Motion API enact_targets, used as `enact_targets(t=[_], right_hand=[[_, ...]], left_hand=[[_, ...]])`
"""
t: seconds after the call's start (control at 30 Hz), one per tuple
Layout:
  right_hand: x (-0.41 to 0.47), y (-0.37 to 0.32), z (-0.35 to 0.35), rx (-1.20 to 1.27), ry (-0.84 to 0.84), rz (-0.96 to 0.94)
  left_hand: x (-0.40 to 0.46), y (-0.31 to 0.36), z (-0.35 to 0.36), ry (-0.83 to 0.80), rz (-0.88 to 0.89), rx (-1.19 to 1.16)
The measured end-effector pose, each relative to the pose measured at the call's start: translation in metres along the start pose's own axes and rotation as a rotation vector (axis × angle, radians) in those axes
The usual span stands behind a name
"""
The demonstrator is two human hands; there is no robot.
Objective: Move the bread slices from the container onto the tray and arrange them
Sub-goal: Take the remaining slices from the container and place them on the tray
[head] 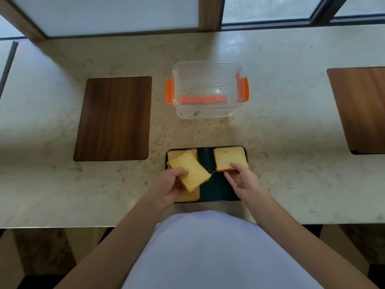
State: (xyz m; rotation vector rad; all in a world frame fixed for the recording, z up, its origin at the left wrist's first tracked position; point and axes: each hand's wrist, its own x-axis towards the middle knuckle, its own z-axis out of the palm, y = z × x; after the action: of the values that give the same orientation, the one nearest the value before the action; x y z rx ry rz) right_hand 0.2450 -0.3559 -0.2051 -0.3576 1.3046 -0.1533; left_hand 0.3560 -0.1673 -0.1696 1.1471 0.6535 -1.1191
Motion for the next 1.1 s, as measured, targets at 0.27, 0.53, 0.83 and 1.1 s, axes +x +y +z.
enact_targets(t=[0.27,0.53,0.83,1.1], right_hand=[[-0.007,0.009,-0.018,-0.041,-0.059,0.084],[-0.004,0.006,-0.012,0.010,-0.113,0.099],[-0.017,-0.006,-0.026,-0.485,-0.234,0.151],[-0.033,-0.012,-0.039,-0.731,-0.194,-0.205]], left_hand=[[0.002,-0.004,-0.001,0.023,-0.031,0.030],[0.003,-0.004,0.001,0.010,-0.026,0.022],[0.012,-0.017,0.026,0.078,0.213,0.243],[0.016,-0.034,0.042,-0.019,0.188,0.537]])
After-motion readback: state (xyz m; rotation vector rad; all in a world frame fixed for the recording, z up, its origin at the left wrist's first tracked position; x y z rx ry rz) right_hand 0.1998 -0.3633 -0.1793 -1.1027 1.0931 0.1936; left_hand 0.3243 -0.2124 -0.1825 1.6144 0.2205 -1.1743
